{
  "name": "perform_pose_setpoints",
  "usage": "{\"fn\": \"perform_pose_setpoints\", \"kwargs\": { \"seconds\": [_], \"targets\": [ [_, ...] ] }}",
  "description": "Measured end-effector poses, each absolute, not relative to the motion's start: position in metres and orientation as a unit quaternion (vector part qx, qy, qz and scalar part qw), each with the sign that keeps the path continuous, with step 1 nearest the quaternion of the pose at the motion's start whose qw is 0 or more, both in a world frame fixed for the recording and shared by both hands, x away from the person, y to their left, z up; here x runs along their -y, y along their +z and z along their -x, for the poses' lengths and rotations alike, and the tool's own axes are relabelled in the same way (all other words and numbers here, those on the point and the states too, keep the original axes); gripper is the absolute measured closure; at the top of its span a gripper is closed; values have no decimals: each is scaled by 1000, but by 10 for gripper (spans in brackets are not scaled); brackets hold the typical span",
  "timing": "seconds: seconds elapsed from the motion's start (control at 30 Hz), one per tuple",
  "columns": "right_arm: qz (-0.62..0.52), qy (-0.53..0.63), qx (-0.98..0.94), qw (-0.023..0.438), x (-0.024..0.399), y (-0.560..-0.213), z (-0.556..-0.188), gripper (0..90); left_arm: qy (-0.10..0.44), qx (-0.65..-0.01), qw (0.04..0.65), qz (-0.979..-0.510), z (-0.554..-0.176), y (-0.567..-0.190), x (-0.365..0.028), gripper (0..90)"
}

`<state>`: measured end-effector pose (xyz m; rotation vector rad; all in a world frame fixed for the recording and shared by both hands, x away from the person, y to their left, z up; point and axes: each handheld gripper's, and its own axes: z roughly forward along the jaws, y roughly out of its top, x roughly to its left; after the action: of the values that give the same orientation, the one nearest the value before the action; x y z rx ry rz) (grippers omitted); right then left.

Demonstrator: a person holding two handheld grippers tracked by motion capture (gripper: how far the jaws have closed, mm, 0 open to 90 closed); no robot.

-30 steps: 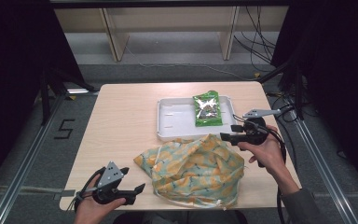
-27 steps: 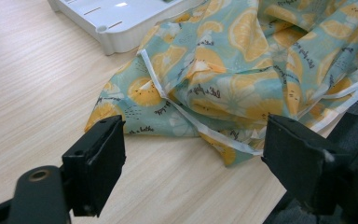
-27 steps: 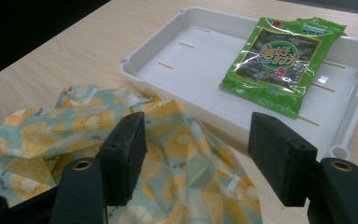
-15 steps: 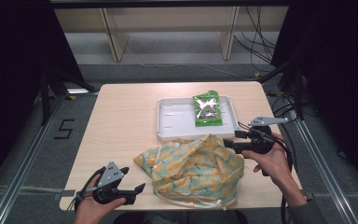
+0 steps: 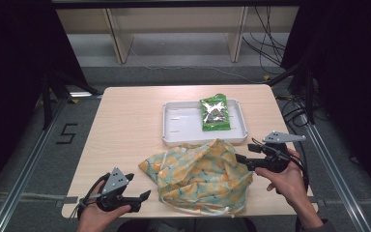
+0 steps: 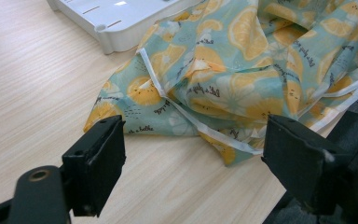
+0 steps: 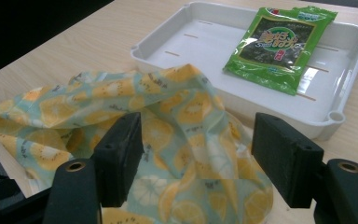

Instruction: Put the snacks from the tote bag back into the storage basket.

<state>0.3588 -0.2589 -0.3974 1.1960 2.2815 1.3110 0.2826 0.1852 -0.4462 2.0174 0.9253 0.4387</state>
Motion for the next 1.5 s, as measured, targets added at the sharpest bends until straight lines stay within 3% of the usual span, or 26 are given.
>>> {"fn": "perform_pose_setpoints", "kwargs": {
  "seconds": [0.27,0.57,0.9,1.13,1.5],
  "targets": [
    [-415,435,-791,114,258,-410,-346,344,171,-375,427,-805,-282,-446,-185,204],
    [-399,433,-797,132,260,-410,-335,334,177,-366,420,-811,-283,-446,-187,204],
    [-408,426,-801,105,258,-413,-315,329,172,-370,420,-811,-282,-446,-186,204],
    [-402,425,-802,120,260,-417,-308,329,176,-366,418,-812,-283,-446,-187,204],
    [-409,413,-807,106,264,-421,-293,328,175,-365,417,-813,-283,-446,-187,204]
  ]
}}
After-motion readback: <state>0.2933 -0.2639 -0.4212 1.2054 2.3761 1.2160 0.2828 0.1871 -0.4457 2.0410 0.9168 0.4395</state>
